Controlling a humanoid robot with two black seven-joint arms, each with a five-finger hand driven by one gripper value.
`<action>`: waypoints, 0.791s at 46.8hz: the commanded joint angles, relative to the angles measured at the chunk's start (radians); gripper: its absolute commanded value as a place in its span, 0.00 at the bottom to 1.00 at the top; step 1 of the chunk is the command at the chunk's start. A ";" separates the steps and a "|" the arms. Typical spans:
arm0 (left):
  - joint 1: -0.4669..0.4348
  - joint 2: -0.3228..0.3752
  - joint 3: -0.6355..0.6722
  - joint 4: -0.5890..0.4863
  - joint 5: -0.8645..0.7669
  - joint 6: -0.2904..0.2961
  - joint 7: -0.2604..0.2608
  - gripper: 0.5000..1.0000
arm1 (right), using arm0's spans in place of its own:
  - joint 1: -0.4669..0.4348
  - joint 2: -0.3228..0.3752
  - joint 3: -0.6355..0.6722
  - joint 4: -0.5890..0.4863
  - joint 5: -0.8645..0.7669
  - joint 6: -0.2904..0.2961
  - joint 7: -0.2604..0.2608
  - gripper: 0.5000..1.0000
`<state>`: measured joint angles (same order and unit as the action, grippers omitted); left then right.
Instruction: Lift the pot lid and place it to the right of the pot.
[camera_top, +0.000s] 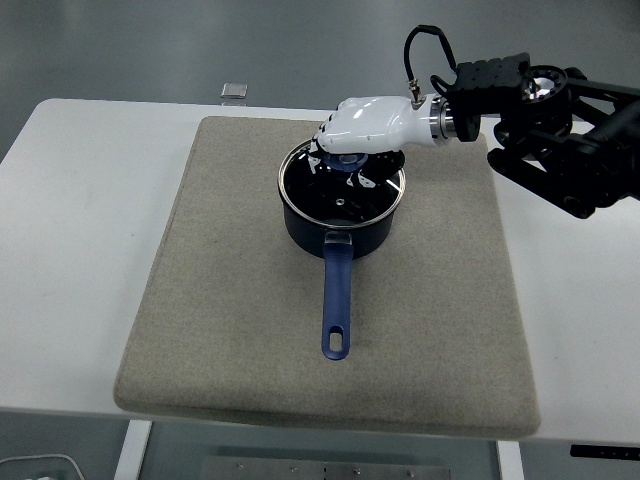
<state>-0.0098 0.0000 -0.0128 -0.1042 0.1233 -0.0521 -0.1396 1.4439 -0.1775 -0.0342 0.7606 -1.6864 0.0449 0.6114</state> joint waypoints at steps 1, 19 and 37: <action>0.001 0.000 -0.001 0.000 -0.001 0.000 0.000 1.00 | 0.006 0.000 0.004 -0.004 0.002 0.000 -0.001 0.00; 0.001 0.000 0.001 0.000 -0.001 0.000 0.000 1.00 | 0.009 0.003 0.008 0.002 0.008 0.000 -0.001 0.00; -0.001 0.000 0.001 0.000 -0.001 0.000 0.000 1.00 | 0.033 0.001 0.014 0.002 0.013 0.004 -0.001 0.00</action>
<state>-0.0099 0.0000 -0.0126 -0.1043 0.1226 -0.0521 -0.1396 1.4771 -0.1763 -0.0212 0.7622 -1.6739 0.0490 0.6108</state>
